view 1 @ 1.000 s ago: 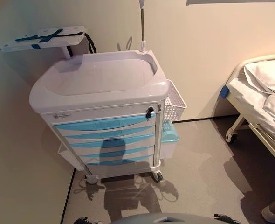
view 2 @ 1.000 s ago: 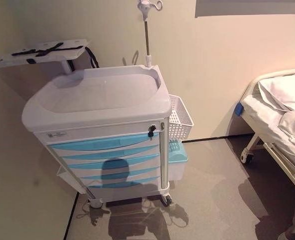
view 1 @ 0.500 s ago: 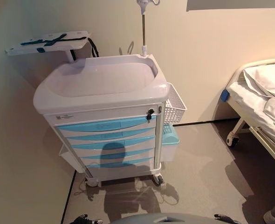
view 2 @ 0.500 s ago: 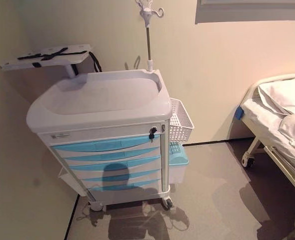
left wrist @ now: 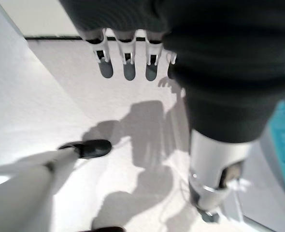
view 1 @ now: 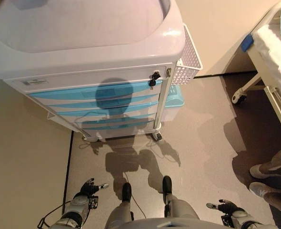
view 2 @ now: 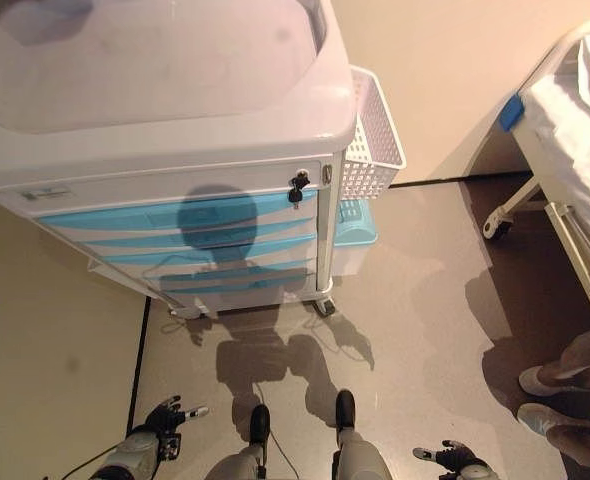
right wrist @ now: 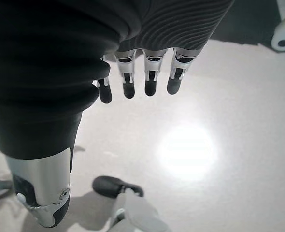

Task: Open the drawer and pick up the medicine

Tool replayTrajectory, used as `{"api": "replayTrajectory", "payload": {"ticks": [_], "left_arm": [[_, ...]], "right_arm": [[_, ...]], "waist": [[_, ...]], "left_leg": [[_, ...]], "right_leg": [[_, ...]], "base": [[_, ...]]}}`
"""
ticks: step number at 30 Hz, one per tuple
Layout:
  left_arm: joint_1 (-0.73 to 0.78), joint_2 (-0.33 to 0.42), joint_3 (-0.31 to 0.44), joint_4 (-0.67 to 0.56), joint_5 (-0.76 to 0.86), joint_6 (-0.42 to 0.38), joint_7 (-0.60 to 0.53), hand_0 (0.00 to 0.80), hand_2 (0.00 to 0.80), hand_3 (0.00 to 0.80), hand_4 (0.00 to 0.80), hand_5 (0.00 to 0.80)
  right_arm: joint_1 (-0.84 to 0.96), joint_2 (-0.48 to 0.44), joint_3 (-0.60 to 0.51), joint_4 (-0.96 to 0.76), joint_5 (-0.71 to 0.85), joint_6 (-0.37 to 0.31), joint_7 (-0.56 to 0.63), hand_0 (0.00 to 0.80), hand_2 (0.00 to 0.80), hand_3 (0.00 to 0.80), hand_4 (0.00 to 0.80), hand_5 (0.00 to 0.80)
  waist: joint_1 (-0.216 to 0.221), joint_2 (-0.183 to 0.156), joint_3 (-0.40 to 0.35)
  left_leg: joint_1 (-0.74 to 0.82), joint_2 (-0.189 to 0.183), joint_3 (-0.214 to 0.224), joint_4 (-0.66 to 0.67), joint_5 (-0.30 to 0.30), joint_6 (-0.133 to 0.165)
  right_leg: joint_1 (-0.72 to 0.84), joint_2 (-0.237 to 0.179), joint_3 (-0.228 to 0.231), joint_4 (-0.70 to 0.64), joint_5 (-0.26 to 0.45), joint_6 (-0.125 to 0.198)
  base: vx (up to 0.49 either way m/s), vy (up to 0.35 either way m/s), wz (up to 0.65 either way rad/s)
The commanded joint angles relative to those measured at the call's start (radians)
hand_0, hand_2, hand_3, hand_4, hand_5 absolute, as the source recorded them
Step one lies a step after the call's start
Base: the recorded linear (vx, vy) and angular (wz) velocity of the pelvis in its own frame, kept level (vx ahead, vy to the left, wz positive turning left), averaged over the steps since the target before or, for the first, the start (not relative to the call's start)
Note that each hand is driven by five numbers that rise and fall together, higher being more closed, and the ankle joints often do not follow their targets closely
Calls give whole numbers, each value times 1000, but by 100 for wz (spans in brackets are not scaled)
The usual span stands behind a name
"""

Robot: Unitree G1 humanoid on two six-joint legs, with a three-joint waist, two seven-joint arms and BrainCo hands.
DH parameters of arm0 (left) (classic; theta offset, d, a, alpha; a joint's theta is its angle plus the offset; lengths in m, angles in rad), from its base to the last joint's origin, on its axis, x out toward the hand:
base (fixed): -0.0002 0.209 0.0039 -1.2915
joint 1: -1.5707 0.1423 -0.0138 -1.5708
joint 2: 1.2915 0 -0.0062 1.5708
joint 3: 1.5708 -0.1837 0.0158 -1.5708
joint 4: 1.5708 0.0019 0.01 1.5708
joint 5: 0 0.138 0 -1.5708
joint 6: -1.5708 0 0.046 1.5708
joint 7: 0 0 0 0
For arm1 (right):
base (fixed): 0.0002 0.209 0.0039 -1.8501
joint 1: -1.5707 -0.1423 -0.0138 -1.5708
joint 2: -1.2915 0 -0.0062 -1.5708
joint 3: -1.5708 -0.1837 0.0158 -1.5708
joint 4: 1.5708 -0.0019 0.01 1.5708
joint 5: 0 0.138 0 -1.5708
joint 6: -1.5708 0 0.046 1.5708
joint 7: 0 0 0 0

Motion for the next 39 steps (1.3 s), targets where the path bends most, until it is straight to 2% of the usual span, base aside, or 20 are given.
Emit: {"api": "replayTrajectory", "payload": {"ticks": [1, 2, 7, 15, 21, 39], "left_arm": [[-60, 31, 6, -32, -72, -44, 33, 0, 0, 0, 0, 0], [-73, 30, -3, -98, -100, -49, 41, 0, 0, 0, 0, 0], [-100, 29, -11, -183, -150, -62, 50, 0, 0, 0, 0, 0], [-135, 12, -9, -356, -275, -100, 65, 0, 0, 0, 0, 0], [-181, -28, -16, -447, -385, -127, 72, 0, 0, 0, 0, 0], [-303, -47, -50, -597, -500, -179, 88, 0, 0, 0, 0, 0]], "right_arm": [[-32, -2, 63, 1, 42, -21, -26, 0, 0, 0, 0, 0], [-43, -7, 64, -7, 49, -22, -32, 0, 0, 0, 0, 0], [-70, -15, 65, -14, 60, -24, -42, 0, 0, 0, 0, 0], [-84, -19, 56, -23, 91, -30, -49, 0, 0, 0, 0, 0], [-84, -10, 69, -42, 110, -34, -55, 0, 0, 0, 0, 0], [-100, 9, 109, -71, 109, -40, -65, 0, 0, 0, 0, 0]], "waist": [[-11, -51, 16], [-12, -52, 44], [-14, -55, 79], [-16, -60, 73], [-15, -65, 81], [-42, -81, 77]], "left_leg": [[-44, -56, -29, -3, 9, 43], [-80, -62, -31, 41, -1, 47], [-165, -81, -31, 139, -32, 57], [-274, -100, -42, 226, -57, 60], [-317, -102, -52, 252, -68, 61], [-325, -85, -54, 211, -55, 59]], "right_leg": [[-49, -36, 22, 40, -3, 76], [-75, -42, 24, 74, -10, 70], [-146, -48, 27, 140, -26, 60], [-242, -45, 24, 215, -55, 54], [-285, -40, 16, 245, -72, 50], [-310, -30, 17, 236, -74, 49]], "base": [[-92, -1, -3], [-92, 0, 0], [-104, -1, 5], [-45, -12, 1], [-19, -12, 8], [0, 0, 0]]}}
